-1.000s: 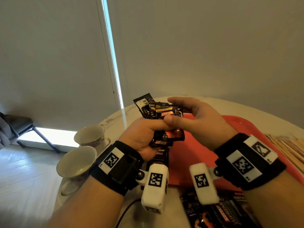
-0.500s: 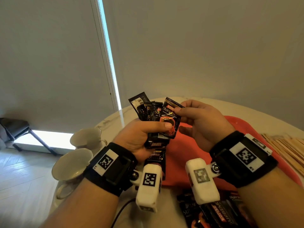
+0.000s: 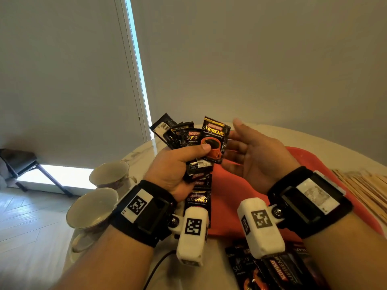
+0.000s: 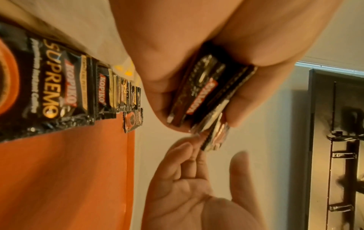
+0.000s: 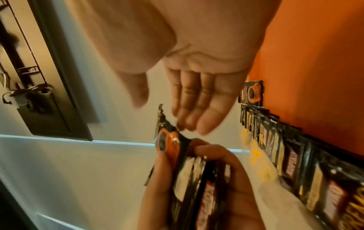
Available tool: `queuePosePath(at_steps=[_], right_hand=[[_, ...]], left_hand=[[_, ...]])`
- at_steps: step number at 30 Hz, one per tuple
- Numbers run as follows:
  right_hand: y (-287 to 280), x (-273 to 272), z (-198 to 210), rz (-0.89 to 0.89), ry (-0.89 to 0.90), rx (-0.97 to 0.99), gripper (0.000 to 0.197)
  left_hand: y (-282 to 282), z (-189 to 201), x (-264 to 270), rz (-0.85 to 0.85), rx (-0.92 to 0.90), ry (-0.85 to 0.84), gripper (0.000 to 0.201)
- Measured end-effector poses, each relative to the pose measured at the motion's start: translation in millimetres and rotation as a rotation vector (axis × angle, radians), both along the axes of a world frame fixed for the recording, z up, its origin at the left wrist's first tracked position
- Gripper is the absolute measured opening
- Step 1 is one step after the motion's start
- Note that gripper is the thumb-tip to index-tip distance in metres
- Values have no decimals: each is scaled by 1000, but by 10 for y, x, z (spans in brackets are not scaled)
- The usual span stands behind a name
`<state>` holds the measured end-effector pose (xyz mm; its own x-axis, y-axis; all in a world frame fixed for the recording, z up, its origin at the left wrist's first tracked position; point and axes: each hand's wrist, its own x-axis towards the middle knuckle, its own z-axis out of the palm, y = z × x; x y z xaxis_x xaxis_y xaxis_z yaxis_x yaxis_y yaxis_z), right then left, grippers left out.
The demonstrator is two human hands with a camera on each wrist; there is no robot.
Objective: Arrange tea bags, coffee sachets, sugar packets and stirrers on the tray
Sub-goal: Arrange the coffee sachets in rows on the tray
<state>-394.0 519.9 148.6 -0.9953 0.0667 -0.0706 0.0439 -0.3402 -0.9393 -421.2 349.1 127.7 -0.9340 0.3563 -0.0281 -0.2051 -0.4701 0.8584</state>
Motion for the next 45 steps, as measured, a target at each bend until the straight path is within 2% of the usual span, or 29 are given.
queuePosePath(at_steps=[2,5,9,11,16,20,33,40,42,45], right_hand=[[-53,50,4,73,28,85,15],[-64,1,23,-21,43,108,7],[147,-382,-56,-208,-122,50,7],[273,-596,-141,-249,-235,127,10],[457,-961,-345,-246,-398,549,5],[394,-1004,-316,-225,-409,639,14],[336,-1209,-388,-202,-400,612,14],[341,-1179,-411,-184,-396,732,22],[359,-1193,-413,-188,-395,679,20],[378,-1176,-389,-200,-376,500,17]], left_hand=[[-9,-10,-19,8,16,-16,60],[-23,-18,-62,56,30,-53,59],[-100,-14,-174,184,48,-83,14],[-118,-18,-197,215,42,-101,9],[-100,-25,-173,213,13,-151,9],[-96,-2,-149,231,2,-160,7],[-92,-28,-178,189,-38,-184,15],[-97,-30,-193,195,-40,-197,14],[-92,-34,-196,190,-39,-216,17],[-87,-49,-208,178,-49,-228,28]])
